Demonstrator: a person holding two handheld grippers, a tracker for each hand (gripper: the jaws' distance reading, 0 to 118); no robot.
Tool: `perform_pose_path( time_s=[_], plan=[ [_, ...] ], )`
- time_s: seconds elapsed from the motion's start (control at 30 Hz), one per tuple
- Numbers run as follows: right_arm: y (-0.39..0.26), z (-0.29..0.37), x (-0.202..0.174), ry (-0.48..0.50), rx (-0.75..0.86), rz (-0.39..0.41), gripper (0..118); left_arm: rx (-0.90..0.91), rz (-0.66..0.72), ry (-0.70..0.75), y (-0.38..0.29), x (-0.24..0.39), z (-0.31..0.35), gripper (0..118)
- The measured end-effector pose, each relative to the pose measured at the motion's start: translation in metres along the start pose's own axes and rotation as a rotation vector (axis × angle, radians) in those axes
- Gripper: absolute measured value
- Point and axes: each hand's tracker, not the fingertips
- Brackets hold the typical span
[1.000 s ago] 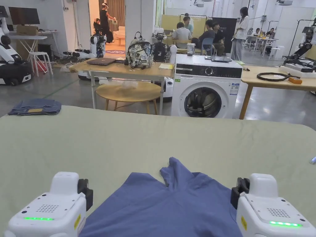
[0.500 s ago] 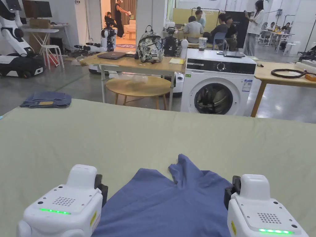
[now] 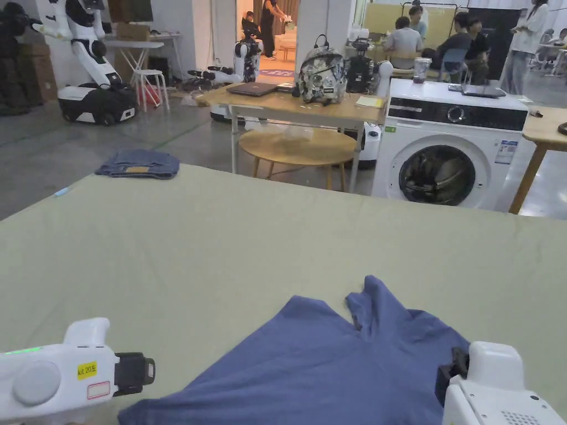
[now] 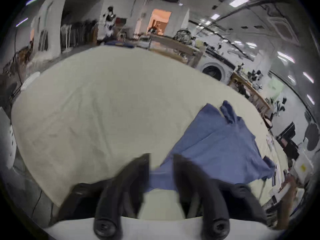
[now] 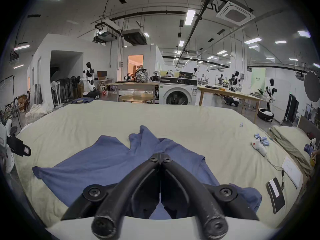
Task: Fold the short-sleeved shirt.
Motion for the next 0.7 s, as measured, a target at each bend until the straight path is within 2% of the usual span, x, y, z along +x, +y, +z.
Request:
perform_pose_path(
  time_s=[0.03, 0.07, 0.33, 0.4, 0.5, 0.57, 0.63, 0.67, 0.7],
  plan=[
    [-0.001, -0.001, 0.001, 0.002, -0.006, 0.000, 0, -0.029, -0.003, 0.021, -0.001, 0.001, -0.001, 46],
    [-0.002, -0.002, 0.001, 0.002, -0.010, 0.001, 0, -0.049, -0.004, 0.035, -0.001, -0.001, -0.005, 56],
    [-0.006, -0.006, 0.006, -0.009, -0.039, -0.001, 0, -0.199, 0.031, 0.138, -0.021, -0.014, -0.051, 58],
    [-0.006, -0.007, 0.006, -0.010, -0.044, 0.001, 0, -0.207, 0.075, 0.140, -0.022, -0.017, -0.065, 58],
    [-0.006, -0.006, 0.005, -0.010, -0.049, 0.003, 0, -0.191, 0.044, 0.171, -0.027, -0.003, -0.063, 58],
    [-0.007, -0.008, 0.004, -0.011, -0.052, 0.001, 0, -0.182, -0.001, 0.235, -0.031, 0.012, -0.061, 55],
    [-0.010, -0.012, 0.002, -0.006, -0.060, -0.003, 0, -0.185, -0.067, 0.271, -0.036, 0.026, -0.064, 45],
    [-0.011, -0.013, 0.002, -0.004, -0.065, -0.005, 0, -0.181, -0.088, 0.283, -0.037, 0.031, -0.065, 39],
    [-0.012, -0.015, 0.001, -0.002, -0.071, -0.004, 0, -0.175, -0.089, 0.287, -0.038, 0.036, -0.065, 27]
  ],
)
